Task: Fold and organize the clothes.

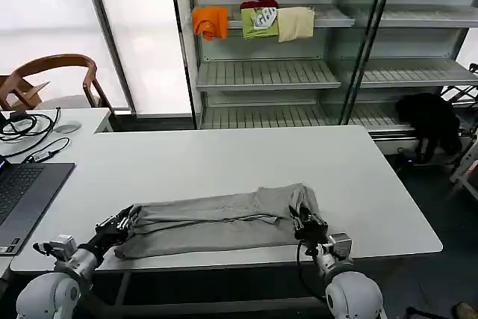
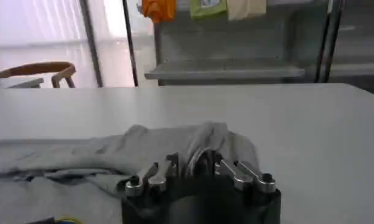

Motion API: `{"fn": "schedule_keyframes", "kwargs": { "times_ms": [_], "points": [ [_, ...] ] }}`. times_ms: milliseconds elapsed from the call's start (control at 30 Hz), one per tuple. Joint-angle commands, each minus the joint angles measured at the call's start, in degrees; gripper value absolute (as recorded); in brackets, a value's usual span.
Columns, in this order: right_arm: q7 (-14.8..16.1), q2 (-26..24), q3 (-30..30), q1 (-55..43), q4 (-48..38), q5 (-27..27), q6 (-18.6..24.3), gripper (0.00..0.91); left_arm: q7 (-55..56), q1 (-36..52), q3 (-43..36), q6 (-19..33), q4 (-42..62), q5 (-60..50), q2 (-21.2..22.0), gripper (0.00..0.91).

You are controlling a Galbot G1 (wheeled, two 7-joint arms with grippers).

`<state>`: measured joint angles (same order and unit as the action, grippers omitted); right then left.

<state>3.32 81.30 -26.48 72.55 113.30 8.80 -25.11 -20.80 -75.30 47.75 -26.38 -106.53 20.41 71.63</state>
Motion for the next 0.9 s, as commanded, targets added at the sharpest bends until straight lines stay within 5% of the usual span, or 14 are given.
{"fn": "schedule_keyframes", "kwargs": {
  "times_ms": [33, 367, 433, 533, 667, 900],
  "points": [
    [-1.7, 0.6, -2.6, -2.8, 2.2, 3.0, 0.9, 0.907, 13.1, -5.8, -1.3, 3.5, -7.1, -8.7, 4.2, 0.907],
    [-3.3, 2.4, -1.6, -10.1, 3.7, 4.3, -4.8, 0.907, 16.9, -6.6, -3.2, 2.4, -6.2, -6.0, 7.9, 0.907],
    [-3.3, 2.7, -1.2, -10.6, 3.6, 4.2, -5.1, 0.907, 16.4, -6.5, -3.4, 1.5, -6.2, -5.4, 8.3, 0.494],
    [-3.4, 2.9, -0.9, -10.8, 3.1, 4.0, -5.2, 0.907, 16.1, -6.4, -3.6, 0.9, -6.3, -4.6, 8.8, 0.343],
    [-3.6, 3.0, -0.9, -10.9, 2.7, 4.0, -5.2, 0.907, 15.9, -6.3, -4.0, -0.1, -6.3, -4.1, 9.2, 0.020],
    [-4.3, 3.0, -1.4, -10.8, 2.7, 4.2, -5.3, 0.907, 15.9, -6.0, -5.0, -2.7, -6.2, -1.5, 9.4, 0.010]
  ]
}}
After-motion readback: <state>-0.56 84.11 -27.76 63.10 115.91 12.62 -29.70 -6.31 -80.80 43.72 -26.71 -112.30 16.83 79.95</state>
